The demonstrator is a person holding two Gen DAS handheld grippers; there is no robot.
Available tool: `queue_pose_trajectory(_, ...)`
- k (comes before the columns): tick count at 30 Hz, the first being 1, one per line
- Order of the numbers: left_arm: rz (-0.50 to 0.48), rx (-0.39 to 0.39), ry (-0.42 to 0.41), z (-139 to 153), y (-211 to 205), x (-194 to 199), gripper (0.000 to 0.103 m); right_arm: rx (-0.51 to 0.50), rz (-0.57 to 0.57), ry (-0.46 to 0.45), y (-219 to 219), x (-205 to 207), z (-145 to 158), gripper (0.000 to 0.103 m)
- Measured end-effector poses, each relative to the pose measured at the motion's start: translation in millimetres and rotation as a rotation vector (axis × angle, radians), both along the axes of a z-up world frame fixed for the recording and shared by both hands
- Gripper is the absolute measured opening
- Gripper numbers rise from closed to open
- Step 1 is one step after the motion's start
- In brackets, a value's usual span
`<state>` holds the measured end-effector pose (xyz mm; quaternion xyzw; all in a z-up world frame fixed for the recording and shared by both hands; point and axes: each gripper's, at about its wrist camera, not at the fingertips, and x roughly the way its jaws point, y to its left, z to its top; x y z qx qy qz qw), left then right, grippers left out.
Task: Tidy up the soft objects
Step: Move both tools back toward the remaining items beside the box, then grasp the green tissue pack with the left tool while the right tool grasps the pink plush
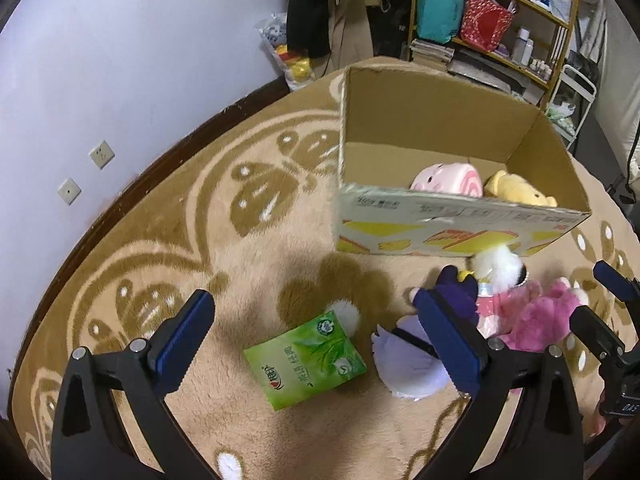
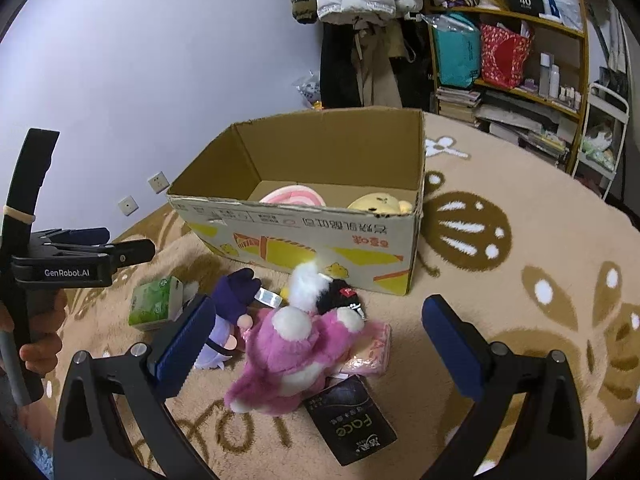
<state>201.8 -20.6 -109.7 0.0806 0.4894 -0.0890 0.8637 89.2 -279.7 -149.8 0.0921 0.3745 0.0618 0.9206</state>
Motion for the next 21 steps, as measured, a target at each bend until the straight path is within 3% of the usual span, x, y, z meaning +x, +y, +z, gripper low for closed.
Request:
queue_pose_trajectory(9, 0.070, -0.008, 0.117, -31, 14, 9, 0.101, 0.014, 0.008, 0.043, 6, 6, -13, 0.103)
queue_pose_trajectory(19, 0.124, -0.031, 0.221, -54, 25, 13, 0.100, 0.012, 0.028, 0.100, 15, 12, -28, 0.086)
queue_pose_trajectory(21, 0.123, -0.046, 0.243, -58, 25, 13, 0.093, 0.020, 0.039, 0.105, 16, 12, -30, 0.080)
